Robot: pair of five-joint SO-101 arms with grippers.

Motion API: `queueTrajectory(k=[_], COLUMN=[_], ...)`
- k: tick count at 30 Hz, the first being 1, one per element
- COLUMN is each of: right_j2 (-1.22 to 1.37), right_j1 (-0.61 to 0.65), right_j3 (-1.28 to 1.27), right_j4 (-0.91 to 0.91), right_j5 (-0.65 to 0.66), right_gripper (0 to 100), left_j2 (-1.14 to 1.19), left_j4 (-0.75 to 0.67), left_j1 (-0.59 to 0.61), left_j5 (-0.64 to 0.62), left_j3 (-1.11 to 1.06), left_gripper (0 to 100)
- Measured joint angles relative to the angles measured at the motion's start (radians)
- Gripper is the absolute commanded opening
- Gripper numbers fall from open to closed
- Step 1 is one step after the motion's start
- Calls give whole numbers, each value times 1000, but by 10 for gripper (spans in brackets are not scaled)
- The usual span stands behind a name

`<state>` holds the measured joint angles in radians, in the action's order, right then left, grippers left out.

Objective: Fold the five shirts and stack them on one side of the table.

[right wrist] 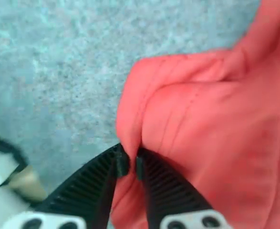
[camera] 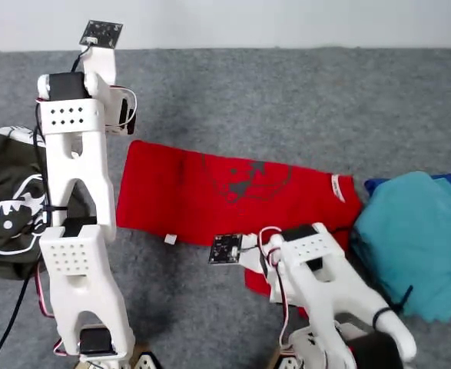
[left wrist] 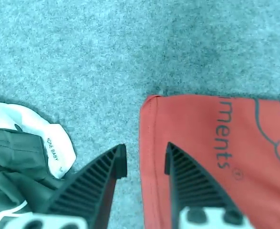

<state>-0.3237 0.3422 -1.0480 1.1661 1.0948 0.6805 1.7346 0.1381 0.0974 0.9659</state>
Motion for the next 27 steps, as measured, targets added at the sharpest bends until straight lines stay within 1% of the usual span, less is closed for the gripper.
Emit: queueTrajectory(k=[4, 10, 15, 22, 27], right_j2=[11, 25, 26, 118, 219], right_j1=[-43, -106, -127, -127, -155], right_j3=[144, 342, 414, 446, 588], right_j4=[137, 221, 219, 103, 80], right_j5=[6, 40, 40, 40, 5], right_gripper=[11, 11, 11, 11, 11], left_j2=[0, 0, 0, 0, 0], left_j4=[0, 0, 0, 0, 0], left_j1=[0, 0, 0, 0, 0], left_j5=[0, 0, 0, 0, 0], left_j3=[0, 0, 0, 0, 0], left_gripper=[142, 142, 142, 142, 142])
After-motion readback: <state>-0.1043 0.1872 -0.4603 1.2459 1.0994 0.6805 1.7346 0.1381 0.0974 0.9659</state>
